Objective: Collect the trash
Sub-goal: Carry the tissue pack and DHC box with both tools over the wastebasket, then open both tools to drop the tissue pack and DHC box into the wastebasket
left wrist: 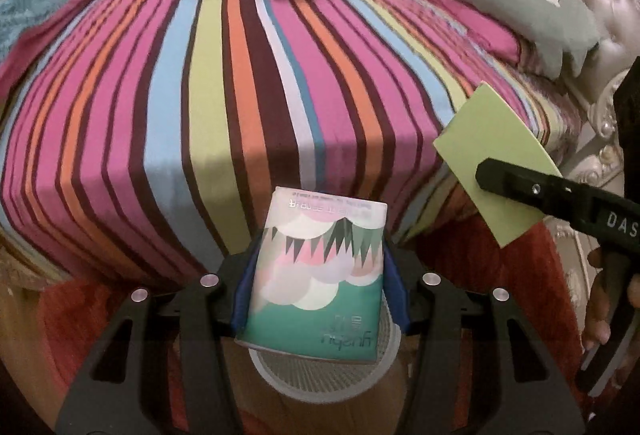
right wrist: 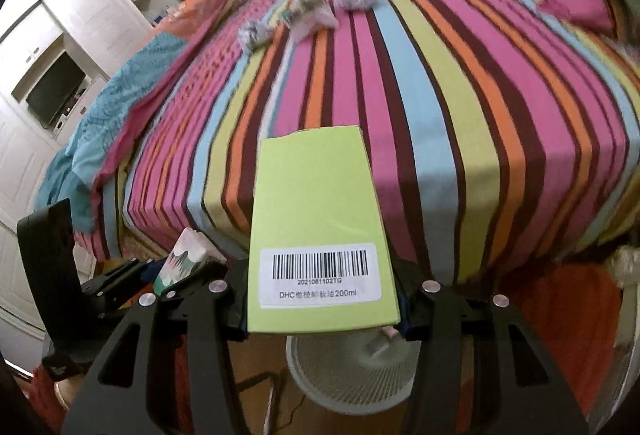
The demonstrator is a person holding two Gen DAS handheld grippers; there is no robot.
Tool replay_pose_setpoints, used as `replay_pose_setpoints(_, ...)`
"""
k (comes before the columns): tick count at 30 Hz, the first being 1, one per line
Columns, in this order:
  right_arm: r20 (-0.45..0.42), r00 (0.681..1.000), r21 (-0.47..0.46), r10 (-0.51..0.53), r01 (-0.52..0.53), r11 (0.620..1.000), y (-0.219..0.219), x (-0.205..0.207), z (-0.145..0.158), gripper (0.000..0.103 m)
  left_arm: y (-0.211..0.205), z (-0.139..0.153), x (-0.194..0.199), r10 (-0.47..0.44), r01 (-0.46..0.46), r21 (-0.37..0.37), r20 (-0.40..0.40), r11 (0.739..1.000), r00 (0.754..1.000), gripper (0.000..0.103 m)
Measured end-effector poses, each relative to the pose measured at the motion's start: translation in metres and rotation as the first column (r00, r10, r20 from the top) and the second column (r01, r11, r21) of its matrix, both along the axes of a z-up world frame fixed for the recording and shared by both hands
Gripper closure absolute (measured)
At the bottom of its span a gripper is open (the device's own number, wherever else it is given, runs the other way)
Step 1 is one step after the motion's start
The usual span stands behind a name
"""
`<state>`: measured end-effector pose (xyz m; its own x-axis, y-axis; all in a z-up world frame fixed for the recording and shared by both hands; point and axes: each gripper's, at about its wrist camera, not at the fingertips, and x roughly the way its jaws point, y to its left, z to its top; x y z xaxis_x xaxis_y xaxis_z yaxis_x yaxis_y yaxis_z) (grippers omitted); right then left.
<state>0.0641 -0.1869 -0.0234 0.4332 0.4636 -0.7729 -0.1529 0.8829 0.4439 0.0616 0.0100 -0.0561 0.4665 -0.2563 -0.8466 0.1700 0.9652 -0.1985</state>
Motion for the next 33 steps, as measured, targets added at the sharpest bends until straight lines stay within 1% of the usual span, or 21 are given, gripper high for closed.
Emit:
replay_pose_setpoints(4, -0.061, 0.998, 0.003, -0.009, 0.009, 1.0, -0.001, -0.013, -0.016, 0.055, -0.009, -0.017, -0.01, -0.017, 0.018, 0.005, -0.065, 1.0, 0.998, 0.051)
replay_pose_setpoints(8, -0.148, 0.989, -0.009, -0.003, 0.002, 1.0, 0.003, -0.022, -0.038, 0.055, -0.017, -0.034, -0.014, -0.034, 0.038, 0.029, -0.126, 0.999, 0.991, 0.051)
replay_pose_setpoints(10, -0.213, 0.977, -0.011, -0.003, 0.001, 1.0, 0.006, -0.024, -0.054, 0.055, -0.019, -0.041, -0.013, -0.031, 0.037, 0.034, -0.152, 0.999, 0.988, 0.051)
replay_pose_setpoints(14, -0.314, 0.949, -0.007, -0.02, 0.019, 1.0, 0.005, -0.021, -0.075, 0.055, -0.022, -0.053, -0.014, -0.028, 0.036, 0.037, -0.201, 0.999, 0.979, 0.051)
replay_pose_setpoints(17, -0.37, 0.929, 0.005, -0.025, 0.029, 1.0, 0.002, -0.021, -0.088, 0.055, -0.028, -0.063, -0.013, -0.041, 0.055, 0.053, -0.239, 0.997, 0.97, 0.051)
replay_pose_setpoints(19, -0.409, 0.912, 0.002, -0.028, 0.031, 1.0, 0.003, -0.021, -0.097, 0.055, -0.031, -0.073, -0.011, -0.042, 0.061, 0.061, -0.275, 0.996, 0.96, 0.051)
replay_pose_setpoints(24, -0.472, 0.881, -0.01, -0.014, 0.01, 1.0, 0.01, -0.019, -0.112, 0.055, -0.035, -0.096, -0.009, -0.051, 0.085, 0.08, -0.36, 0.993, 0.931, 0.051)
replay_pose_setpoints(26, -0.506, 0.863, -0.007, -0.009, 0.007, 1.0, 0.014, -0.018, -0.12, 0.055, -0.037, -0.107, -0.007, -0.053, 0.094, 0.083, -0.404, 0.992, 0.913, 0.051)
replay_pose_setpoints(30, -0.573, 0.819, 0.007, -0.007, 0.013, 1.0, 0.017, -0.017, -0.14, 0.055, -0.034, -0.132, -0.004, -0.039, 0.089, 0.076, -0.499, 0.993, 0.866, 0.051)
replay_pose_setpoints(33, -0.617, 0.787, 0.002, -0.013, 0.018, 1.0, 0.019, -0.014, -0.154, 0.055, -0.029, -0.144, -0.003, -0.025, 0.077, 0.074, -0.535, 0.994, 0.845, 0.051)
